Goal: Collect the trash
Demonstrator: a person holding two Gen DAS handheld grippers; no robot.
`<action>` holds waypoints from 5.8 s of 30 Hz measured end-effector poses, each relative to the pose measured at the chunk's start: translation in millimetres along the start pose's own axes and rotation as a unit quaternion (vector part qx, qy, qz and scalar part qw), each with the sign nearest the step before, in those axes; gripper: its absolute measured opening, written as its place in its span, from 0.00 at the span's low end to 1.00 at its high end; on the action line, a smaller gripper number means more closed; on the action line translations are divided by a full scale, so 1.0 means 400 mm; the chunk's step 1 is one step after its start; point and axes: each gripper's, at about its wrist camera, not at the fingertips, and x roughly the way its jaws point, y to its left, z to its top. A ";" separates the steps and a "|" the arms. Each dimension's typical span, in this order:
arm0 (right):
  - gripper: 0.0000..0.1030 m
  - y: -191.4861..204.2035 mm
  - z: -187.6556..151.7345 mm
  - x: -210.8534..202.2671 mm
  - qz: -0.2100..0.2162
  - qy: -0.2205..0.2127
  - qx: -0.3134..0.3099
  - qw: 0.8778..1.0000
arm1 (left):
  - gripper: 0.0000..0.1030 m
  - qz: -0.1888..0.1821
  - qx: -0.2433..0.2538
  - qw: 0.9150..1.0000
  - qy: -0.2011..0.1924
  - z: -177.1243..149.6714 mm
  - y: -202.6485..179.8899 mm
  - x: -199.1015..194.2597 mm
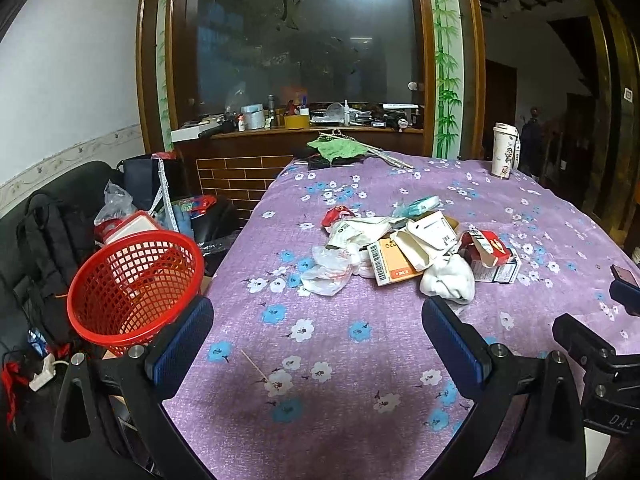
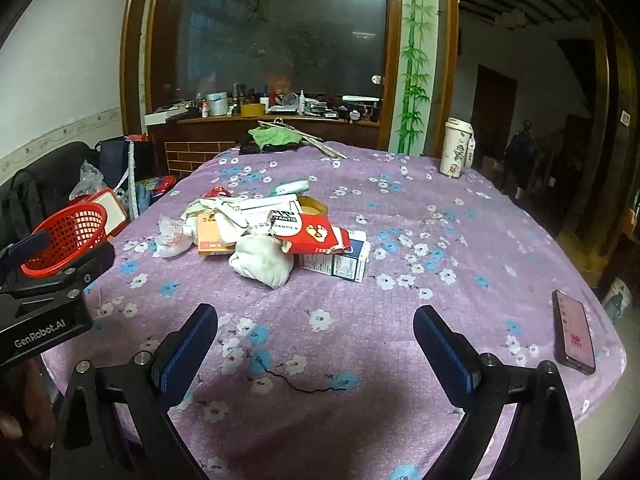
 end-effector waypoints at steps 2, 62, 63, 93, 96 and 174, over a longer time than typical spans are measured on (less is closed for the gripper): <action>0.97 0.001 -0.001 0.001 -0.006 -0.001 0.002 1.000 | 1.00 0.000 0.000 1.000 0.001 -0.001 0.003 0.001; 0.79 -0.073 0.036 0.116 0.097 0.071 0.023 0.992 | 0.96 -0.078 -0.023 0.993 0.080 0.036 0.027 0.116; 0.76 -0.079 0.044 0.125 0.107 0.076 0.025 0.991 | 0.93 -0.082 -0.023 0.993 0.085 0.044 0.026 0.125; 0.74 0.029 0.119 0.369 0.214 0.167 0.021 0.962 | 0.67 -0.161 0.054 0.965 0.198 0.119 0.027 0.427; 0.69 0.030 0.123 0.403 0.204 0.174 0.029 0.963 | 0.46 -0.170 0.047 0.962 0.208 0.114 0.020 0.442; 0.70 -0.024 0.157 0.242 0.239 0.112 0.075 0.962 | 0.72 -0.109 0.015 0.987 0.113 0.122 0.068 0.165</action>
